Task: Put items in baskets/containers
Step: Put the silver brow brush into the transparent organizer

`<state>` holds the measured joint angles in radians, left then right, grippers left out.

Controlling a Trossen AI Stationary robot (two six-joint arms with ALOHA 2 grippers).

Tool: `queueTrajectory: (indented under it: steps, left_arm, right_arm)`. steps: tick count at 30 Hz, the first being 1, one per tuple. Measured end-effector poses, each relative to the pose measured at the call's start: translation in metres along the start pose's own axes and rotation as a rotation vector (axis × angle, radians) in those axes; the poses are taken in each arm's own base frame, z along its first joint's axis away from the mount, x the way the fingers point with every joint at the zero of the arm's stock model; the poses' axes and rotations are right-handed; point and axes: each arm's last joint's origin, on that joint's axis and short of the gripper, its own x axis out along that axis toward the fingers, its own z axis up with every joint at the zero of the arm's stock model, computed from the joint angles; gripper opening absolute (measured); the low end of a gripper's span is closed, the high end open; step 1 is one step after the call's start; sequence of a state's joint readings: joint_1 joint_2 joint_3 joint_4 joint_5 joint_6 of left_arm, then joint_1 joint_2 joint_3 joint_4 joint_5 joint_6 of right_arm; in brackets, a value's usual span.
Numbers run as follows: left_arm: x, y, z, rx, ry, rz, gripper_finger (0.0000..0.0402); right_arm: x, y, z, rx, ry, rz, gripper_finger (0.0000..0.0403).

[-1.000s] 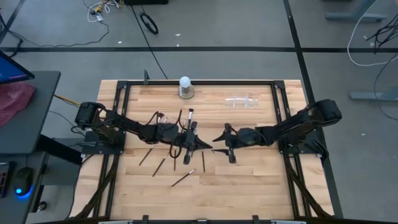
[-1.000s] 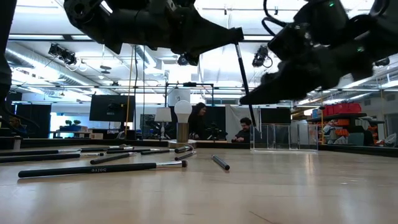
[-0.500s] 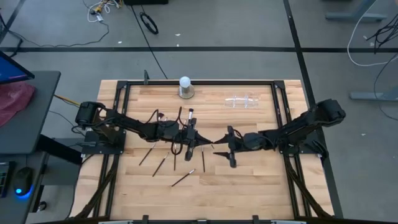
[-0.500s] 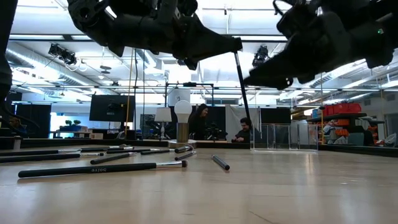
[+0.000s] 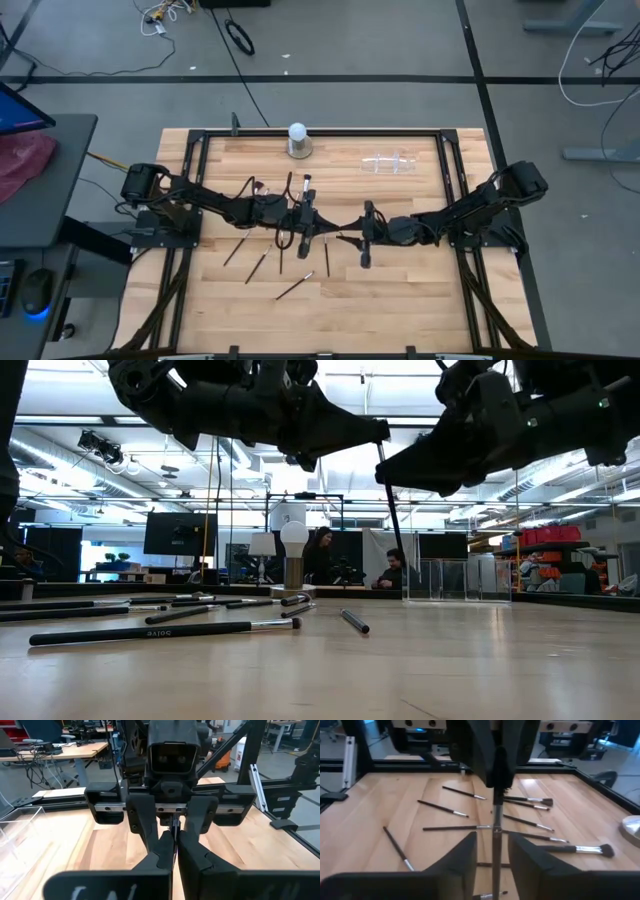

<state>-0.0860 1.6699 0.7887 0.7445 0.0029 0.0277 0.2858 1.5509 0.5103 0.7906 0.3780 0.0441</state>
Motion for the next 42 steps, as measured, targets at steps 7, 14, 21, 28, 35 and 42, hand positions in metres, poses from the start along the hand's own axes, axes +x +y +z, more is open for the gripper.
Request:
queueTrajectory:
  steps: [7, 14, 21, 28, 35, 42]
  left_arm:
    - [0.000, 0.000, 0.000, -0.002, 0.000, 0.001, 0.0011]
    - [0.000, 0.001, 0.000, 0.003, -0.006, 0.015, 0.0048]
    - [-0.003, 0.000, -0.003, 0.005, 0.066, 0.029, 0.0140]
    - [-0.003, 0.000, -0.007, -0.015, 0.099, 0.041, 0.0178]
    - [-0.003, 0.000, -0.006, -0.015, 0.093, 0.038, 0.0171]
    - [-0.003, 0.000, -0.006, -0.014, 0.094, 0.039, 0.0165]
  right_arm:
    - [0.000, -0.001, 0.000, -0.001, -0.003, -0.019, 0.0024]
    - [-0.002, -0.004, 0.002, 0.026, -0.012, -0.043, 0.0012]
    - [-0.032, -0.038, 0.005, 0.128, -0.080, -0.238, 0.0008]
    - [-0.070, -0.074, 0.029, 0.168, -0.213, -0.418, 0.0008]
    - [-0.083, -0.105, 0.053, 0.151, -0.145, -0.559, 0.0007]
    - [-0.075, -0.141, 0.055, 0.147, -0.026, -0.595, 0.0007]
